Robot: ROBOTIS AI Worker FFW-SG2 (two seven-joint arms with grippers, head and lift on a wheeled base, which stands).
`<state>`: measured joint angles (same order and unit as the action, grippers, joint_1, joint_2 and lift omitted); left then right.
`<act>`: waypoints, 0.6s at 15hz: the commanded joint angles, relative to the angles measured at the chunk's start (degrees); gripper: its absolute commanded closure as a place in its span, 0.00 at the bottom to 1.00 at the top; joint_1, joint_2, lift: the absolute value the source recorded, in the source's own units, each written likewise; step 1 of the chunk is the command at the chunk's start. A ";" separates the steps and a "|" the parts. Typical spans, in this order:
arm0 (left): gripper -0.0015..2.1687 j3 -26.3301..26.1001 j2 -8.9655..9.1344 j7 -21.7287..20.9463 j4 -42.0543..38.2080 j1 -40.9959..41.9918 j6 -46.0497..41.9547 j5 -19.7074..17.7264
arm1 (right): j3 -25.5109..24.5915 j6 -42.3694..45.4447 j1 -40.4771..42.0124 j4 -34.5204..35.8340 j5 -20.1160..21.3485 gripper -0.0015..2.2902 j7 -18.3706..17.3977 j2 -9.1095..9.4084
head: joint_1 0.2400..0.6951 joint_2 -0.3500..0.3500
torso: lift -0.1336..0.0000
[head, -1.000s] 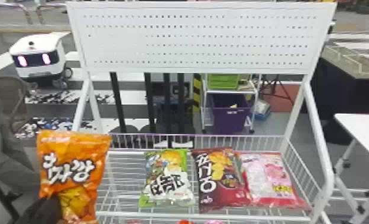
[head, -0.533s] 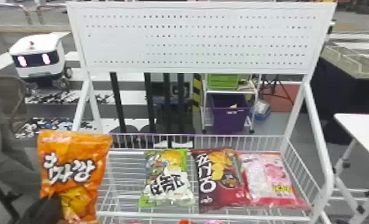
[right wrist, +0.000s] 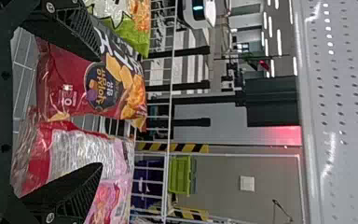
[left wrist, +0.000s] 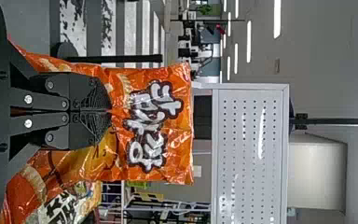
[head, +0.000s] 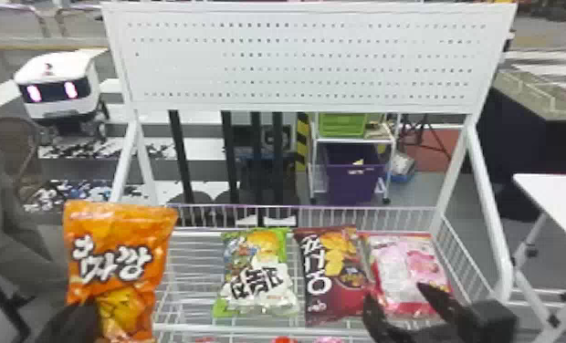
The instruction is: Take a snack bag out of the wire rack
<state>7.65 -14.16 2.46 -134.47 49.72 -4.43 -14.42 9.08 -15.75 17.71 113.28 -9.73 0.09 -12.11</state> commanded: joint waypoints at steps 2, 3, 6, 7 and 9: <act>0.90 -0.27 0.09 0.00 0.44 0.02 0.00 0.27 | 4.63 -6.19 -10.59 -8.25 -0.64 0.04 -0.18 1.65 | 0.57 0.50 | 1.00; 0.90 -0.27 0.09 0.00 0.44 -0.07 0.00 0.27 | 5.60 -6.89 -13.14 -10.80 -0.82 0.04 -0.27 2.09 | 0.57 0.50 | 1.00; 0.90 -0.27 0.27 0.00 0.52 0.02 0.00 0.45 | 7.44 -7.77 -18.41 -17.30 -1.52 0.04 -0.27 3.32 | 0.57 0.50 | 1.00; 0.90 -0.27 0.27 0.00 0.52 -0.07 0.00 0.54 | 7.62 -7.95 -19.38 -18.62 -1.61 0.08 -0.18 3.41 | 0.57 0.50 | 1.00; 0.90 -0.27 0.27 0.00 0.79 -0.07 0.00 0.54 | 8.23 -8.65 -20.34 -19.59 -1.78 0.30 -0.18 3.67 | 0.57 0.50 | 1.00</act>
<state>7.42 -13.88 2.46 -133.81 49.68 -4.43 -13.90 17.00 -23.96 -1.95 94.39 -11.38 -0.04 -8.60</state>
